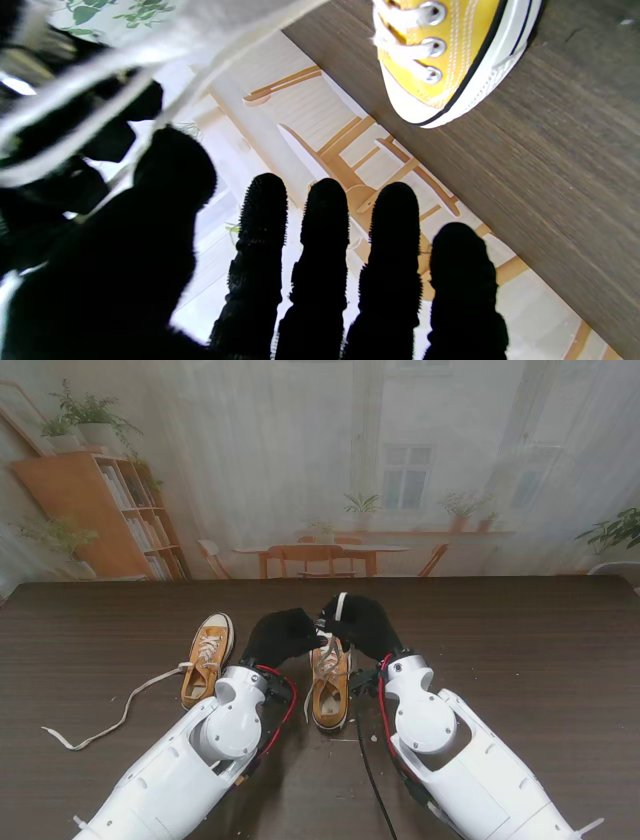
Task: Tie the shoelaces into a bow on the shoes
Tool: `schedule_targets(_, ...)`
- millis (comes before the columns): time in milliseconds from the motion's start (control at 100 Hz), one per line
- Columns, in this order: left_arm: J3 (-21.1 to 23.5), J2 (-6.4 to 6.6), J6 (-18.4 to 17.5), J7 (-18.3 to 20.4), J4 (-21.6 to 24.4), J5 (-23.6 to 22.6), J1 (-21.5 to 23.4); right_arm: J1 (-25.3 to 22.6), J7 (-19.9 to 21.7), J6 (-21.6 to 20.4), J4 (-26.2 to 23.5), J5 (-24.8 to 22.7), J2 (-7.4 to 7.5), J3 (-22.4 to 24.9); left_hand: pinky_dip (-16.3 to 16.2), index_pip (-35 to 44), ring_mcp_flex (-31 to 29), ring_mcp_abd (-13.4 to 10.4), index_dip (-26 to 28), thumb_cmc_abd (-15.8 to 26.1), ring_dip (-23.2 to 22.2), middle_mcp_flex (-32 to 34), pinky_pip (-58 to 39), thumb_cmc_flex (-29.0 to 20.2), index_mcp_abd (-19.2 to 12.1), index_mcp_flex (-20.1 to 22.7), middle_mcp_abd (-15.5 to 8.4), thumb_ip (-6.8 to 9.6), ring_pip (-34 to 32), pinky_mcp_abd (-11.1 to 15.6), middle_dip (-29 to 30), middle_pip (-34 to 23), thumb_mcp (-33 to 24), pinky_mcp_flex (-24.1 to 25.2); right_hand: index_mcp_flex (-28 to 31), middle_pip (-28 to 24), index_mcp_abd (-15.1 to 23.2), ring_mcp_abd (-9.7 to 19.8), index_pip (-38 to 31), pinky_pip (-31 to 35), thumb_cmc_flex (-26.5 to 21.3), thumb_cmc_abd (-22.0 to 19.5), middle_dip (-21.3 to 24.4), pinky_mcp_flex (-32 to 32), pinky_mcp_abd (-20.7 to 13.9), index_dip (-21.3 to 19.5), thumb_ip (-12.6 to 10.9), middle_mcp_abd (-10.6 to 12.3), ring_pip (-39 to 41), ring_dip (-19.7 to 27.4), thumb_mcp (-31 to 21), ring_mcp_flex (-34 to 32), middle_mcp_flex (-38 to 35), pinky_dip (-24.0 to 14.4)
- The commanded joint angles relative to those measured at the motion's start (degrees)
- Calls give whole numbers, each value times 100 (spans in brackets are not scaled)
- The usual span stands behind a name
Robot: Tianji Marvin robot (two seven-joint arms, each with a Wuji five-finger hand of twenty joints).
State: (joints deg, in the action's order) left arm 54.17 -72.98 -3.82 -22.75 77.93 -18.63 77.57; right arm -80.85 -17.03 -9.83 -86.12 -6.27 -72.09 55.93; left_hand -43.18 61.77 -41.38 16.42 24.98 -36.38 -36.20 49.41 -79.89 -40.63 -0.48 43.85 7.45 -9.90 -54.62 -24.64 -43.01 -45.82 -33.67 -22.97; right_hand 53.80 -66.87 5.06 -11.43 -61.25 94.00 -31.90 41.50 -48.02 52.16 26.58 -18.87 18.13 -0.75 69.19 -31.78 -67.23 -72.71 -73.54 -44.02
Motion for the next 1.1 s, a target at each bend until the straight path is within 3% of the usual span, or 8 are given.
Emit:
schedule_targets(0, 50, 158, -31, 248, 183, -33, 156, -28, -28, 4, -53, 4, -4, 32, 46, -112, 182, -125, -252, 37, 79, -160, 71, -313, -500, -216, -48, 59, 123, 60, 154, 183, 238, 159, -5, -126, 375, -4, -164, 234, -179, -49, 67, 47, -107, -148, -137, 155, 53, 56, 15, -208, 20, -71)
schedule_targets(180, 362, 393, -173, 915, 584, -65, 471, -62, -162, -61, -145, 156, -55, 40, 163, -1655, 663, -191, -593, 284, 21, -721, 370, -90, -46, -241, 31, 61, 493, 236, 350, 651, -408, 616, -11, -1, 303, 9, -168, 205, -173, -19, 136, 134, -70, -134, -129, 239, 36, 65, -80, -196, 15, -33)
schedule_targets(240, 406, 433, -239, 1052, 659, -36, 525, -49, -147, -102, -147, 156, -52, 27, 204, -2293, 818, -191, -501, 358, -22, -946, 449, 393, 169, -280, 164, 158, 580, 268, 382, 784, -890, 745, -18, 23, 311, 22, -172, 203, -170, -27, 150, 131, -69, -134, -124, 252, 0, 79, -99, -194, 34, -29)
schedule_targets(280, 414, 450, -258, 1110, 695, -22, 548, -37, -132, -140, -145, 179, -52, 12, 215, -2577, 855, -199, -473, 340, -41, -1007, 467, 568, 249, -319, 166, 308, 592, 278, 383, 817, -1098, 774, -27, 37, 324, 19, -178, 183, -175, -16, 160, 115, -71, -140, -119, 263, -42, 94, -107, -195, 47, -19)
schedule_targets(460, 297, 406, -326, 996, 654, 16, 519, -18, 34, -265, -169, 227, -17, -52, 221, -3023, 888, -205, -584, 132, -58, -1101, 472, 781, 318, -513, 150, 250, 593, 296, 383, 851, -1070, 787, -52, 64, 338, 11, -183, 114, -188, -42, 184, 59, -74, -146, -112, 258, -159, 132, -96, -198, 106, 7)
schedule_targets(900, -180, 125, -307, 139, 269, -55, 272, -56, 192, -379, -174, 150, 44, -60, 107, -1644, 436, -257, 238, -327, -78, -640, 155, 788, 87, -369, -29, 159, 233, 205, 177, 330, -1573, 306, -52, 33, 361, 2, -199, 98, -213, -45, 199, 15, -93, -160, -121, 255, -181, 119, -65, -206, 117, -2)
schedule_targets(980, -244, 72, -313, 36, 218, 9, 228, -67, 188, -380, -174, 146, 44, -57, 84, -1326, 323, -261, 72, -483, -35, -482, 91, 441, -120, -292, -80, -198, 158, 182, 162, 229, -1387, 214, -48, 25, 354, 1, -203, 118, -217, -38, 200, 4, -101, -162, -124, 230, -170, 111, -72, -205, 110, -17)
schedule_targets(1090, -317, 23, -333, -62, 172, 51, 182, -85, 199, -376, -182, 151, 50, -49, 65, -818, 204, -285, -95, -663, -8, -317, 23, 61, -414, -258, -160, -285, 90, 174, 129, 109, -1165, 118, -45, 19, 357, -6, -202, 129, -216, -48, 199, 3, -105, -161, -123, 226, -158, 104, -71, -205, 114, -28)
